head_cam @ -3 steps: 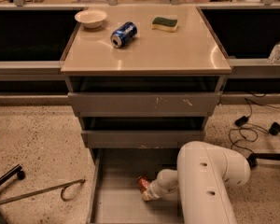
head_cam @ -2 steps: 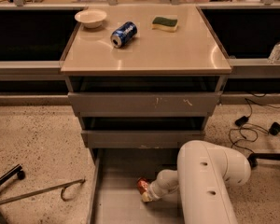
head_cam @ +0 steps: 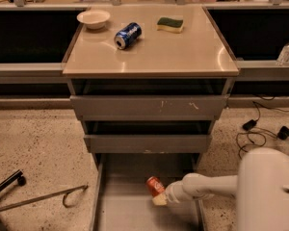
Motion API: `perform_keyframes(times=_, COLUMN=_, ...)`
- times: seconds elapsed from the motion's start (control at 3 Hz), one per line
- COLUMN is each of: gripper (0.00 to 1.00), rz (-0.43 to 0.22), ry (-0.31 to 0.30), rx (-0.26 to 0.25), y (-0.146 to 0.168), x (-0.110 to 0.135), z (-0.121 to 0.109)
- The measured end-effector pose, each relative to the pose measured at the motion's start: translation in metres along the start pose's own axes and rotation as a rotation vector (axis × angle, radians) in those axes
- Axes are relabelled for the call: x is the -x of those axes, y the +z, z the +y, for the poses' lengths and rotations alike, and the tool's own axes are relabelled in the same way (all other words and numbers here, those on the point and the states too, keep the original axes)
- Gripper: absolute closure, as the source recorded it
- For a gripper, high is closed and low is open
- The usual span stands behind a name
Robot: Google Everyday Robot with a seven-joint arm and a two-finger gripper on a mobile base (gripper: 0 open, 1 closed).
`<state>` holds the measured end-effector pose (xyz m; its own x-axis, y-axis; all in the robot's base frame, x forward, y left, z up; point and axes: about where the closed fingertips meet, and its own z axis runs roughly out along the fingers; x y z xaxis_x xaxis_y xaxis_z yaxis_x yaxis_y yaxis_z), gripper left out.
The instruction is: Pick coke can from bottom drawer and place on counter
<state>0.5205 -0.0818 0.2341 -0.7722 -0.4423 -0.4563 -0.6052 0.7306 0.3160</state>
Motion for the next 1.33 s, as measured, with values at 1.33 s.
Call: perform_keyframes(times=1.33, gripper=1.0, rz=-0.09, ry=-0.107, rx=0.055, y=-0.157, x=0.049, z=0.035)
